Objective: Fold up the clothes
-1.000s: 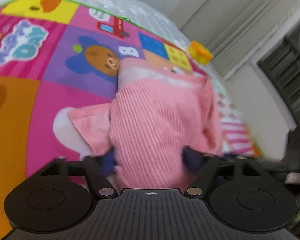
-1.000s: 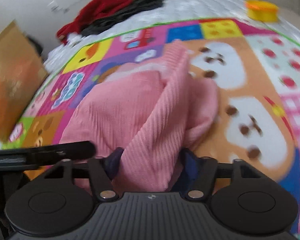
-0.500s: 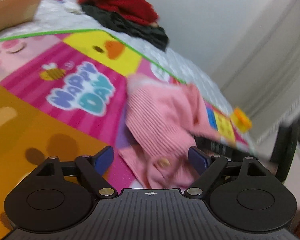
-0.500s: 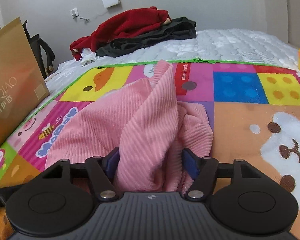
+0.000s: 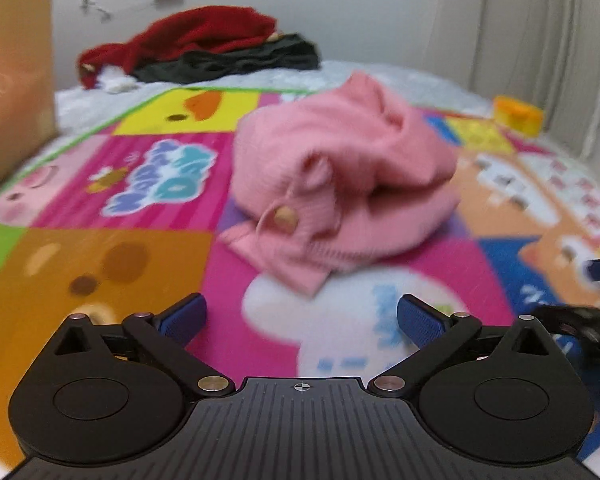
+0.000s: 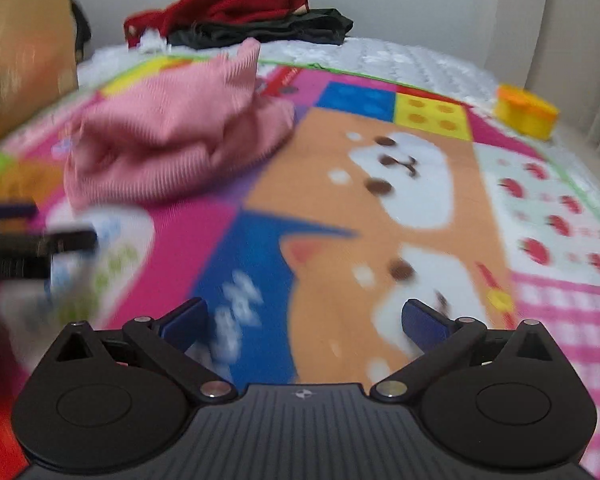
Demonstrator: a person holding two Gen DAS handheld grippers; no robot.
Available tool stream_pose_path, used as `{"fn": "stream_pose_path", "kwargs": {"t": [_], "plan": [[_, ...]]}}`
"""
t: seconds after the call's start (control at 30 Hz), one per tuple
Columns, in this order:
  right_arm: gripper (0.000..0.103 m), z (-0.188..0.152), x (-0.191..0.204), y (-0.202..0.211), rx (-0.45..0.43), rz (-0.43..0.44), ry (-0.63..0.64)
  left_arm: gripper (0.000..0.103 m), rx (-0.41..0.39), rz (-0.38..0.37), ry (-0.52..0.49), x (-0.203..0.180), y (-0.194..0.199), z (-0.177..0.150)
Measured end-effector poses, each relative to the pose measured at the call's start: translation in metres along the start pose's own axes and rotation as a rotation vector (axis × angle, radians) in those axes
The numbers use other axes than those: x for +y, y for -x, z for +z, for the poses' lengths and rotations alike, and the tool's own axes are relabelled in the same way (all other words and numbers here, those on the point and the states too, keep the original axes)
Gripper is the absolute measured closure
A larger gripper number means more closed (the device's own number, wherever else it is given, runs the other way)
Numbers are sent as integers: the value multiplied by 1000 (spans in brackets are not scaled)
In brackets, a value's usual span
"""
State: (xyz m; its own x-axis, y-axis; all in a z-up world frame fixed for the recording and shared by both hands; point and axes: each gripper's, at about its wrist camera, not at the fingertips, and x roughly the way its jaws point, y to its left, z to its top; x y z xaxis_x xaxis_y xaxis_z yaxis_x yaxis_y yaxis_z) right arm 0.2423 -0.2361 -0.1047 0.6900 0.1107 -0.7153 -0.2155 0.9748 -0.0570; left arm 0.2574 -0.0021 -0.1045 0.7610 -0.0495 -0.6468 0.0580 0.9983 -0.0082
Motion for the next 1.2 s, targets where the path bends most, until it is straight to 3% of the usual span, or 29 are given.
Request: {"fn": "stream_pose_path", "kwargs": {"t": [0.13,0.27,0.77,1.2], "plan": [[0,-3,-1,-3,-15,-14,-54,0,-28,67,60,-8,9,-12],[0,-9,0,-5,-75,-17,-15,0,-33,131,-7,-20,8,-16],[0,1,-12,-24,-131,64,-33,0,-29,51,75,-8,13,-19],[0,0,-8,-21,-137,47,-19,0,-27,88,20,-20,13,-21]]}}
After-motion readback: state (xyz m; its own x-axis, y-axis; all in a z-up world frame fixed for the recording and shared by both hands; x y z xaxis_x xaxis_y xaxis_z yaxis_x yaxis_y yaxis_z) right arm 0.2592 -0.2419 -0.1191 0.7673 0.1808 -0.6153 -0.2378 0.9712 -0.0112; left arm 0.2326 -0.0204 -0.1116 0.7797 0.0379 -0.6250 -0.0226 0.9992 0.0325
